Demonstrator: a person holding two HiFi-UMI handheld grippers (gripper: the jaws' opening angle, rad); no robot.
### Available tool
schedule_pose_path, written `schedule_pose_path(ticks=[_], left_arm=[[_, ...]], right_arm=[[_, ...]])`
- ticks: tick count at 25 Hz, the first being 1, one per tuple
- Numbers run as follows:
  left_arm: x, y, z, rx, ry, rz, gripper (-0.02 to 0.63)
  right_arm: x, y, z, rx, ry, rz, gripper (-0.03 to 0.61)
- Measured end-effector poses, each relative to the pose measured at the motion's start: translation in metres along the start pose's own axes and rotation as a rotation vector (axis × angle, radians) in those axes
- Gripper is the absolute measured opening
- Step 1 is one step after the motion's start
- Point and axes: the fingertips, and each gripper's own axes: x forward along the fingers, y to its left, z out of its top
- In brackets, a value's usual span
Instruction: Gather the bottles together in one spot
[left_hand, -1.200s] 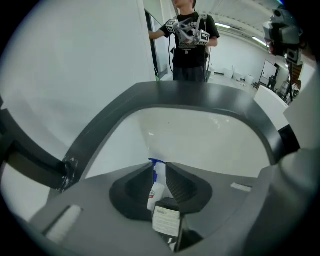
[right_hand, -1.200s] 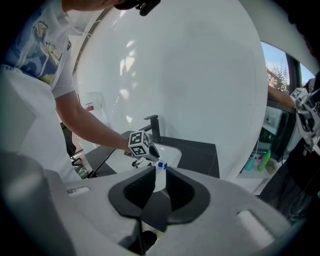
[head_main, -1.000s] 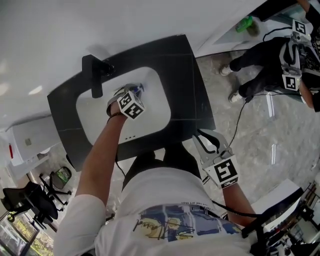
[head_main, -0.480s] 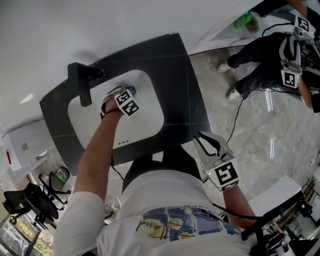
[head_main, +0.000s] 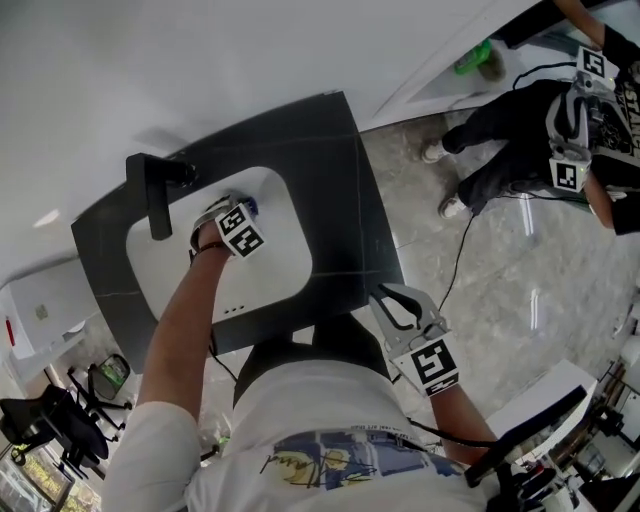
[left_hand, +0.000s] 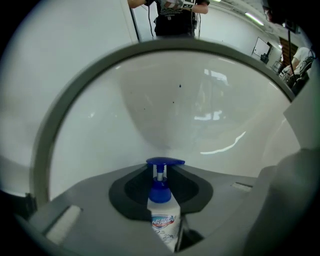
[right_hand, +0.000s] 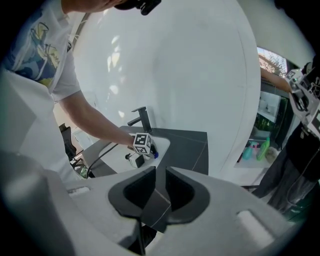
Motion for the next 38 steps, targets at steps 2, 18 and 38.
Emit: schedule_pose_path(ticks=[2, 18, 38], left_arm=[[-0.008, 0.005, -0.013, -0.022, -0.038, 0.031, 0.084], [-0.166, 0.050, 0.076, -0.537, -0.550, 0.310, 0.075], [-0.285, 0.170, 0.077, -0.998, -0.863, 0.659, 0.075]], right_arm=[[0.014, 0.012, 0.003, 0.014, -0.018, 0.003, 0.061], [-0.020, -0.004, 0.047, -0.084, -0.048, 0.018, 0.061], [-0.008, -0.006, 0.041, -0.104, -0.056, 0.062, 0.061]])
